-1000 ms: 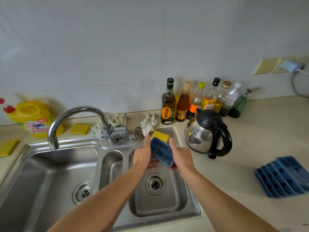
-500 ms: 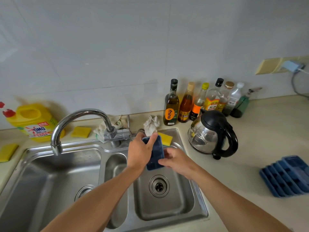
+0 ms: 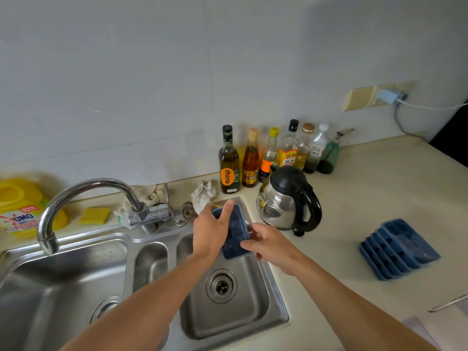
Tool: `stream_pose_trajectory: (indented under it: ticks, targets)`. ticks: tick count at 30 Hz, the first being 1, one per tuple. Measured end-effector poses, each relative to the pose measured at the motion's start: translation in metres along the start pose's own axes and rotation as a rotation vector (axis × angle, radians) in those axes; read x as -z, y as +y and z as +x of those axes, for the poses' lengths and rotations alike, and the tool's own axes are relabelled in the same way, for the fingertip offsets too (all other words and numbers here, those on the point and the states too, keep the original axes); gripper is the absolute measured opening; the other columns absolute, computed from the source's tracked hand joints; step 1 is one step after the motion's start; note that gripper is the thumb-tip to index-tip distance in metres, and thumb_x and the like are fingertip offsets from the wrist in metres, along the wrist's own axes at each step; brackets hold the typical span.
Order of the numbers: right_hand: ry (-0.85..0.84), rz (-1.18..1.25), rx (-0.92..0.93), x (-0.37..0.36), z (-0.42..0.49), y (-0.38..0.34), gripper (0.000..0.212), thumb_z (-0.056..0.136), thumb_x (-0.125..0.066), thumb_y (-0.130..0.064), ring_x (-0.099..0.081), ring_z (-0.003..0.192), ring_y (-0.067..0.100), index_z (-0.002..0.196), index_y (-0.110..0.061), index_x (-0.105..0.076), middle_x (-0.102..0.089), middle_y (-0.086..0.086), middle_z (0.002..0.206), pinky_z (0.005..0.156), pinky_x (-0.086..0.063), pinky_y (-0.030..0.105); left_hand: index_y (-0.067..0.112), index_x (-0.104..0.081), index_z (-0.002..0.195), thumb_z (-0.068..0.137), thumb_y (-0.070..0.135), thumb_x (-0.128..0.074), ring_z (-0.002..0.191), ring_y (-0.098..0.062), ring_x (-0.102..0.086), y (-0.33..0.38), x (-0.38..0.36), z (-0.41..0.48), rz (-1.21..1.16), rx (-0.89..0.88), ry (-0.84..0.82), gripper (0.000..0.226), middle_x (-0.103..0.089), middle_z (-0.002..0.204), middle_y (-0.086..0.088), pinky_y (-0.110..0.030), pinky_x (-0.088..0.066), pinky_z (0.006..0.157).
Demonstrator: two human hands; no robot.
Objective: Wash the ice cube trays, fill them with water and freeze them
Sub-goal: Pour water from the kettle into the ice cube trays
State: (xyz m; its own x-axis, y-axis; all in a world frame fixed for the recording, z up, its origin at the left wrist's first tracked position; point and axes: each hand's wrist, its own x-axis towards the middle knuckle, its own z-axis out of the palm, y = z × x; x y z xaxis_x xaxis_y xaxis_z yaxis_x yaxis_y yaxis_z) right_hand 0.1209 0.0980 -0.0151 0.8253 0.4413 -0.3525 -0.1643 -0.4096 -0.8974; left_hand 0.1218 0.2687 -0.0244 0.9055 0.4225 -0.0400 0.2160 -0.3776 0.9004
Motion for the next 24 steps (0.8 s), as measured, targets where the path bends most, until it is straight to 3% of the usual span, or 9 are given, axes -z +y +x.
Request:
stream_pose_trajectory:
  ticks: [4, 7, 10, 13, 15, 20, 24]
  targets:
    - [0.087, 0.098, -0.014, 0.068, -0.043, 0.013, 0.023, 0.096, -0.068, -0.018, -0.068, 0.077, 0.015, 0.117, -0.023, -0.060, -0.075, 0.008, 0.101, 0.066, -0.054, 0.027, 0.023, -0.057, 0.100, 0.094, 0.060, -0.055, 0.087, -0.008, -0.066, 0.049, -0.052, -0.022, -0.164, 0.077, -0.115, 0.038, -0.068, 0.096, 0.005, -0.024, -0.049, 0.063]
    - [0.197, 0.112, -0.031, 0.130, -0.083, 0.032, 0.016, 0.097, -0.067, -0.016, -0.068, 0.074, 0.015, 0.112, -0.020, -0.063, -0.075, 0.010, 0.099, 0.064, -0.055, 0.025, 0.015, -0.055, 0.117, 0.097, 0.043, -0.062, 0.096, -0.020, -0.071, 0.085, -0.108, -0.055, -0.342, 0.189, -0.265, 0.034, -0.069, 0.109, -0.005, -0.039, -0.064, 0.071]
    - [0.311, 0.164, -0.050, 0.193, -0.120, 0.058, 0.012, 0.097, -0.067, -0.013, -0.066, 0.068, 0.016, 0.109, -0.016, -0.066, -0.075, 0.012, 0.090, 0.063, -0.054, 0.028, 0.021, -0.057, 0.115, 0.098, 0.029, -0.065, 0.102, -0.022, -0.072, 0.119, -0.167, -0.096, -0.445, 0.171, -0.393, 0.021, -0.070, 0.115, -0.006, -0.050, -0.062, 0.085]
    - [0.394, 0.189, -0.064, 0.249, -0.149, 0.089, 0.008, 0.095, -0.066, -0.005, -0.068, 0.066, 0.020, 0.099, -0.011, -0.068, -0.073, 0.013, 0.085, 0.062, -0.055, 0.032, 0.019, -0.057, 0.121, 0.098, 0.023, -0.064, 0.104, -0.023, -0.070, 0.147, -0.226, -0.131, -0.307, 0.102, -0.407, 0.025, -0.070, 0.115, -0.006, -0.050, -0.060, 0.090]
    - [0.415, 0.197, -0.075, 0.279, -0.160, 0.109, 0.011, 0.094, -0.065, -0.001, -0.070, 0.065, 0.021, 0.094, -0.011, -0.070, -0.074, 0.012, 0.084, 0.061, -0.056, 0.034, 0.020, -0.056, 0.125, 0.099, 0.021, -0.061, 0.102, -0.024, -0.071, 0.162, -0.262, -0.148, -0.258, 0.107, -0.429, 0.026, -0.070, 0.114, -0.008, -0.050, -0.062, 0.084]
    - [0.420, 0.156, -0.104, 0.327, -0.167, 0.144, 0.009, 0.093, -0.064, -0.004, -0.068, 0.056, 0.022, 0.089, -0.008, -0.071, -0.073, 0.013, 0.078, 0.060, -0.059, 0.035, 0.023, -0.057, 0.126, 0.101, 0.020, -0.058, 0.100, -0.023, -0.072, 0.184, -0.314, -0.166, -0.190, 0.176, -0.438, 0.025, -0.070, 0.118, -0.008, -0.034, -0.064, 0.069]
    - [0.372, 0.055, -0.120, 0.345, -0.161, 0.159, 0.009, 0.093, -0.062, -0.007, -0.069, 0.053, 0.018, 0.089, -0.008, -0.070, -0.072, 0.008, 0.076, 0.056, -0.057, 0.031, 0.017, -0.061, 0.123, 0.098, 0.027, -0.061, 0.098, -0.026, -0.071, 0.181, -0.336, -0.163, 0.029, 0.179, -0.400, 0.026, -0.072, 0.111, -0.010, -0.039, -0.061, 0.076]
